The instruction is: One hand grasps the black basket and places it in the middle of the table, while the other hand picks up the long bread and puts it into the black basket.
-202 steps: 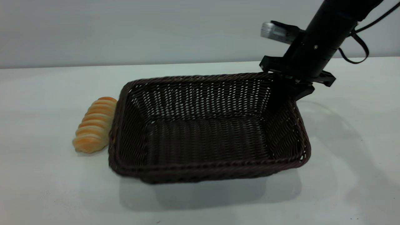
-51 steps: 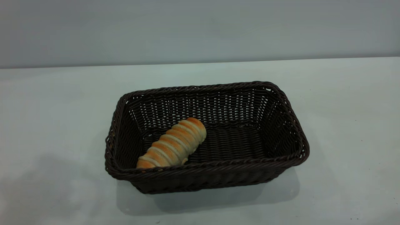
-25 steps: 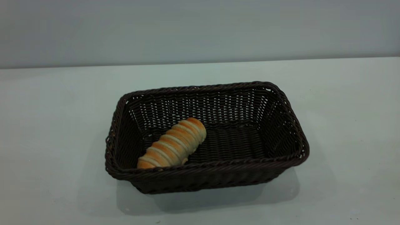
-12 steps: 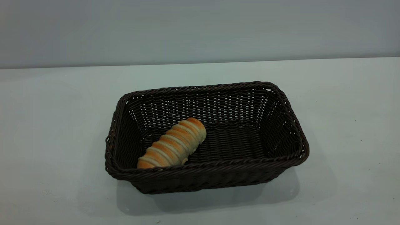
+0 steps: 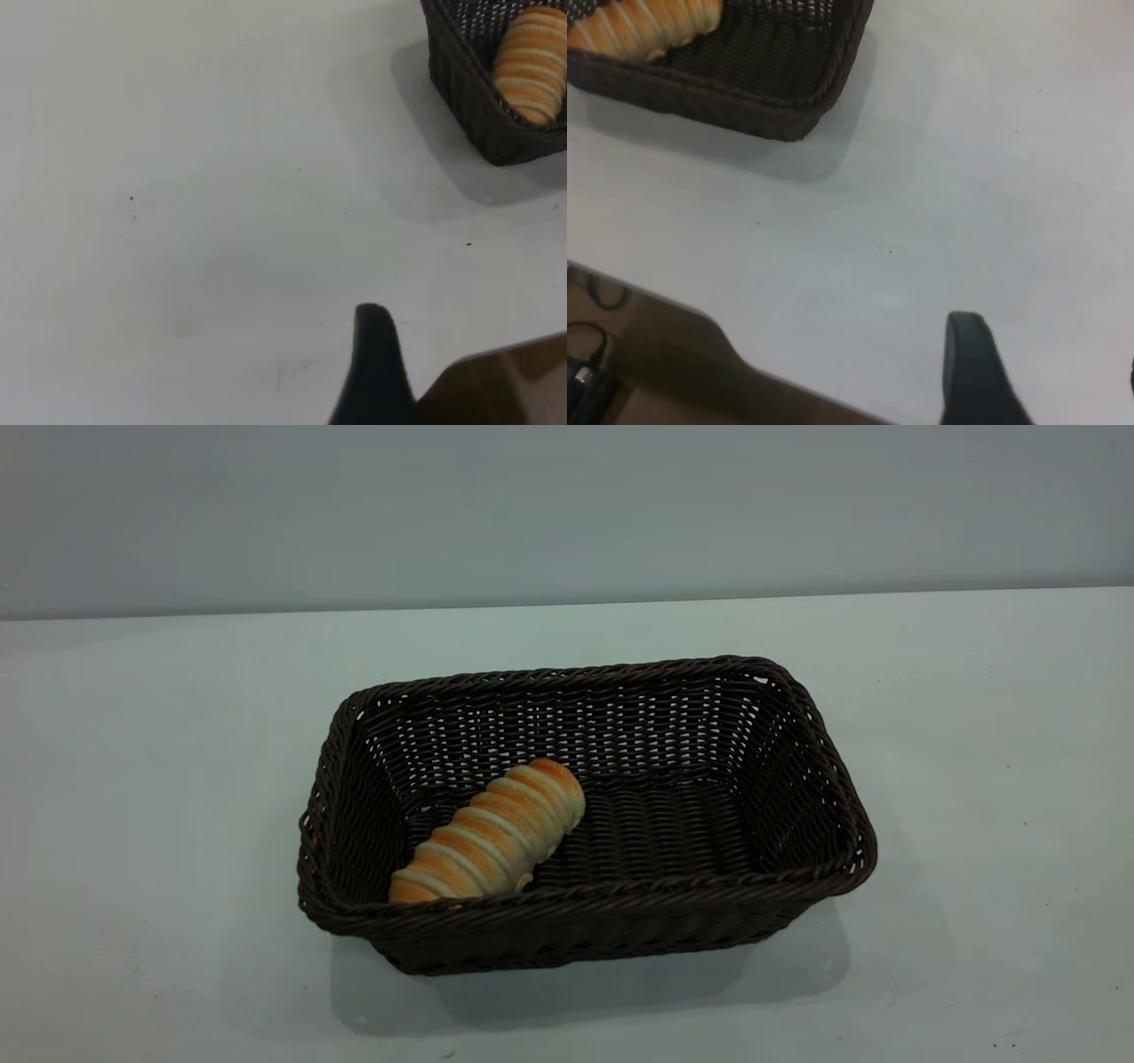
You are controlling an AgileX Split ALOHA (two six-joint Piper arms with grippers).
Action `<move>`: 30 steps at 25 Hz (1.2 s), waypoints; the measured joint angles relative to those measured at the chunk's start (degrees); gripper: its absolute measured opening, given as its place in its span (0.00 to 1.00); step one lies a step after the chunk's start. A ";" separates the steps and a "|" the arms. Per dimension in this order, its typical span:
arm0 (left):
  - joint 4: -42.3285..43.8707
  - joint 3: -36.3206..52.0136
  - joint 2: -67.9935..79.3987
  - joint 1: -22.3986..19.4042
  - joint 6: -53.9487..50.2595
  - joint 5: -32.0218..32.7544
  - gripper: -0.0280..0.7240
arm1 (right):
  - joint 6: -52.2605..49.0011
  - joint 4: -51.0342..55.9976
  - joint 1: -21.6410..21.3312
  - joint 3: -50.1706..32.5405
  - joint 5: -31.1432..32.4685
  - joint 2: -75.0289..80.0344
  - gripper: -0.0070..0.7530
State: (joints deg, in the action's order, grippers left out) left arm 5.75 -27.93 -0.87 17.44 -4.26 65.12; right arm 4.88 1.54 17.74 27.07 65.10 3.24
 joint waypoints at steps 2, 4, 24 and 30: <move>0.00 0.00 0.00 0.00 0.00 0.00 0.82 | 0.00 0.00 0.00 0.00 0.00 0.00 0.58; 0.00 0.00 0.00 0.00 0.00 0.00 0.82 | 0.00 0.00 0.00 0.00 0.00 0.00 0.58; 0.05 0.00 -0.38 -3.74 0.10 -0.05 0.82 | 0.00 0.18 -3.96 0.00 0.00 -1.12 0.58; 0.05 0.00 -0.38 -13.07 0.10 -0.05 0.82 | 0.00 0.25 -12.01 0.00 0.07 -4.04 0.58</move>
State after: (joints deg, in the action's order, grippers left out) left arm 5.80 -27.93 -1.25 4.37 -4.16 65.07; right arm 4.88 1.79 5.73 27.07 65.17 -0.80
